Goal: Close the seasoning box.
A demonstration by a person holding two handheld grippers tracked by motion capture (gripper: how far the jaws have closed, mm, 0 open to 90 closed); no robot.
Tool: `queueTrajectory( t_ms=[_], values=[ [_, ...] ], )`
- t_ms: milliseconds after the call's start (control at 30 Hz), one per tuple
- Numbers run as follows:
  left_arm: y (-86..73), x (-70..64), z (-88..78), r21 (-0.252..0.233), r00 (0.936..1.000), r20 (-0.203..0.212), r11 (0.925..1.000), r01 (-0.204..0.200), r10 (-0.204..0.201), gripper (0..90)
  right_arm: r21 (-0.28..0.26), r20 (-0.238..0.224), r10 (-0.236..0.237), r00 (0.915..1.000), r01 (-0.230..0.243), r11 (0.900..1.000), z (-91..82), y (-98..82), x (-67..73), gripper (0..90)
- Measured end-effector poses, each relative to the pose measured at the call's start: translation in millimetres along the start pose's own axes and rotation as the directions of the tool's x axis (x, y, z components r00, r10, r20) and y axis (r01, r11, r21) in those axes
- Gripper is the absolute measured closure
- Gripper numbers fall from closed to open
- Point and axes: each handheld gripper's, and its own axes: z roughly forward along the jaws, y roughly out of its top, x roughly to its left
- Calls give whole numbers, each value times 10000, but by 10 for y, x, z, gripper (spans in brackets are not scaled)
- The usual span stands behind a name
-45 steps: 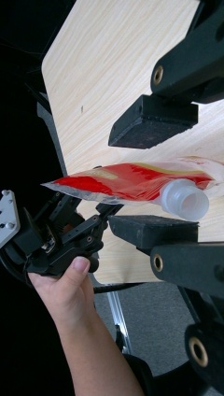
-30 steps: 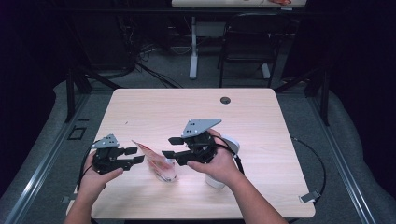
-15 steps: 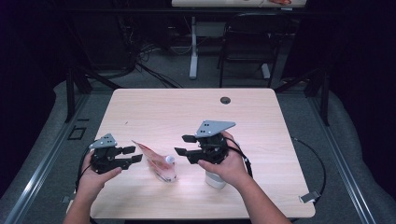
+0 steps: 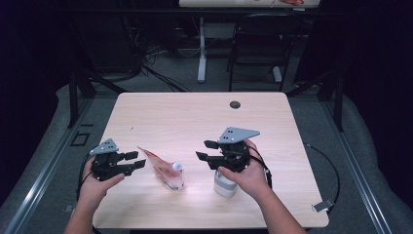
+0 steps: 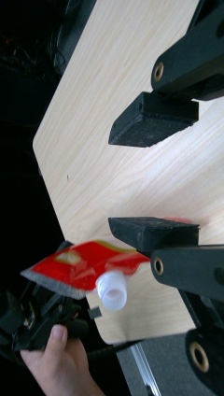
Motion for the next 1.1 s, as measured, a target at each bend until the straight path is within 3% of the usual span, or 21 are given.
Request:
queueTrajectory(
  t_ms=[400,633,1100],
  values=[
    [-4,5,13,103,10000,-98,9999,-9,10,490,-11,817,134,9966,-133,9999,-150,-54,-164,534],
    [-12,13,-3,107,9999,-164,9999,13,-11,490,41,1241,219,9920,-225,9997,-220,-116,-274,582],
    [-23,39,-20,97,9997,-248,9999,62,-60,490,-174,2018,886,9754,-869,9961,-385,-272,-490,794]
  ],
)
